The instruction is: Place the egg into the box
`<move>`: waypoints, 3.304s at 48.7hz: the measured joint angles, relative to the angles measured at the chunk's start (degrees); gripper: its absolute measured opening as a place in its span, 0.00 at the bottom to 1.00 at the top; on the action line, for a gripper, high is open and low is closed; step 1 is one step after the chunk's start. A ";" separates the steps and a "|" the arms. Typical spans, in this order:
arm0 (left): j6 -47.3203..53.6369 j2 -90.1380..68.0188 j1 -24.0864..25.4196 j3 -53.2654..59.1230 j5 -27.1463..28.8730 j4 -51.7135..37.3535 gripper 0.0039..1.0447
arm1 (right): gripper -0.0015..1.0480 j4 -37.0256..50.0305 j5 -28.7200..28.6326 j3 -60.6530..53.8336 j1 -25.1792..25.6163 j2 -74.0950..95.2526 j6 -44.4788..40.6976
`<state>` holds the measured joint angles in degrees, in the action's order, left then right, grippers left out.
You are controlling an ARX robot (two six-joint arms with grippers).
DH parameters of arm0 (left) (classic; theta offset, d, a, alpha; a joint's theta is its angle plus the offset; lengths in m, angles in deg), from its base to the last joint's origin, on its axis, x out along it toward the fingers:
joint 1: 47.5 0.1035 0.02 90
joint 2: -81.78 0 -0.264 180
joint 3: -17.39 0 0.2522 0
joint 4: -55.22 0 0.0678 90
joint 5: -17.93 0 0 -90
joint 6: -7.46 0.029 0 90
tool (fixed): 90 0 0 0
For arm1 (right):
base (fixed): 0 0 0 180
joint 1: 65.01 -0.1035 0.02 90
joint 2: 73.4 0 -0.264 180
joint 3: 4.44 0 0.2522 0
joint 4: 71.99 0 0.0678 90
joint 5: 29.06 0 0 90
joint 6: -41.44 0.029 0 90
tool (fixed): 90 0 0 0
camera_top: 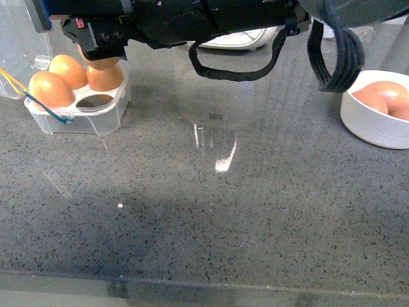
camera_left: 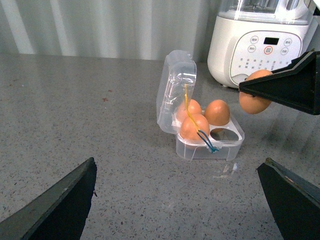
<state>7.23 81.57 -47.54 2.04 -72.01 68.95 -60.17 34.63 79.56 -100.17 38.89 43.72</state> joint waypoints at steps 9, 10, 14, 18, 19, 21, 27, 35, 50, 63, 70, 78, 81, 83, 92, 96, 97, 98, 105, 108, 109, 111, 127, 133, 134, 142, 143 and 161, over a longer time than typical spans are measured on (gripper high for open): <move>0.00 0.00 0.00 0.00 0.00 0.00 0.94 | 0.40 -2.01 -1.64 3.34 -0.55 2.47 -1.09; 0.00 0.00 0.00 0.00 0.00 0.00 0.94 | 0.40 -2.19 -1.77 3.65 -0.59 2.64 -1.27; 0.00 0.00 0.00 0.00 0.00 0.00 0.94 | 0.40 -2.86 -1.68 4.87 -0.76 3.56 -1.64; 0.00 0.00 0.00 0.00 0.00 0.00 0.94 | 0.40 -3.19 -1.66 5.46 -0.81 4.04 -1.70; 0.00 0.00 0.00 0.00 0.00 0.00 0.94 | 0.40 -3.28 -1.68 5.62 -0.83 4.15 -1.77; 0.00 0.00 0.00 0.00 0.00 0.00 0.94 | 0.40 -3.37 -1.68 5.81 -0.87 4.33 -1.92; 0.00 0.00 0.00 0.00 0.00 0.00 0.94 | 0.40 -3.39 -1.81 5.88 -0.90 4.52 -1.99; 0.00 0.00 0.00 0.00 0.00 0.00 0.94 | 0.40 -2.58 -1.97 5.88 -1.01 5.09 -1.88; 0.00 0.00 0.00 0.00 0.00 0.00 0.94 | 0.66 -0.22 -2.93 6.34 -0.59 5.68 1.11; 0.00 0.00 0.00 0.00 0.00 0.00 0.94 | 0.92 3.63 -1.33 3.48 0.70 3.32 3.56; 0.00 0.00 0.00 0.00 0.00 0.00 0.94 | 0.93 6.91 3.13 -2.12 1.95 -2.58 5.35; 0.00 0.00 0.00 0.00 0.02 0.00 0.94 | 0.93 8.55 15.56 -8.28 4.15 -9.73 6.69; 0.00 0.00 0.00 0.00 0.00 0.00 0.94 | 0.93 8.61 16.92 -9.16 4.94 -10.78 7.34; 0.00 0.00 0.00 0.00 0.00 0.00 0.94 | 0.93 8.61 17.20 -9.31 5.35 -10.84 7.65; 0.00 0.00 0.00 0.00 0.00 0.00 0.94 | 0.89 11.61 24.59 -10.75 4.68 -10.43 6.67; 0.00 0.02 0.00 0.00 -0.13 0.00 0.94 | 0.77 19.39 41.59 -16.31 4.28 -12.39 2.27; 0.00 0.02 0.00 0.00 -0.02 0.00 0.94 | 0.72 21.62 46.49 -19.56 4.52 -14.12 1.05; 0.00 0.02 0.00 0.00 0.15 0.00 0.94 | 0.69 22.71 49.09 -21.66 4.98 -15.39 0.44; 0.00 0.02 0.00 0.00 0.00 0.00 0.94 | 0.45 26.95 50.23 -34.38 10.88 -24.63 -1.31; 0.00 0.02 0.00 0.00 -0.02 0.00 0.94 | 0.35 27.85 48.72 -38.73 13.29 -27.74 -1.62; 0.00 0.02 0.00 0.00 -0.02 0.00 0.94 | 0.30 28.20 47.89 -40.81 14.25 -29.18 -1.70; 0.00 0.02 0.00 0.00 0.00 0.00 0.94 | 0.21 28.57 46.07 -44.13 15.50 -31.61 -1.86; 0.00 0.02 0.00 0.00 0.02 0.00 0.94 | 0.03 27.56 37.83 -58.14 23.41 -46.42 -2.27; 0.00 0.02 0.00 0.00 0.02 0.00 0.94 | 0.03 24.94 35.10 -61.86 25.90 -52.50 -2.29; 0.00 0.02 0.00 0.00 0.02 0.00 0.94 | 0.03 24.55 34.88 -62.23 26.23 -53.31 -2.29; 0.00 0.02 0.00 0.00 0.00 0.00 0.94 | 0.03 23.23 32.48 -66.25 28.81 -59.39 -2.27; 0.00 0.02 0.00 0.00 0.02 0.00 0.94 | 0.03 23.69 32.26 -66.77 29.00 -59.65 -2.29; 0.00 0.02 0.00 0.00 0.00 0.00 0.94 | 0.03 12.96 26.53 -69.64 34.97 -72.48 -2.27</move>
<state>7.23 81.59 -47.54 2.04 -72.01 68.95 -47.20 61.17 9.93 -65.20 -33.59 41.45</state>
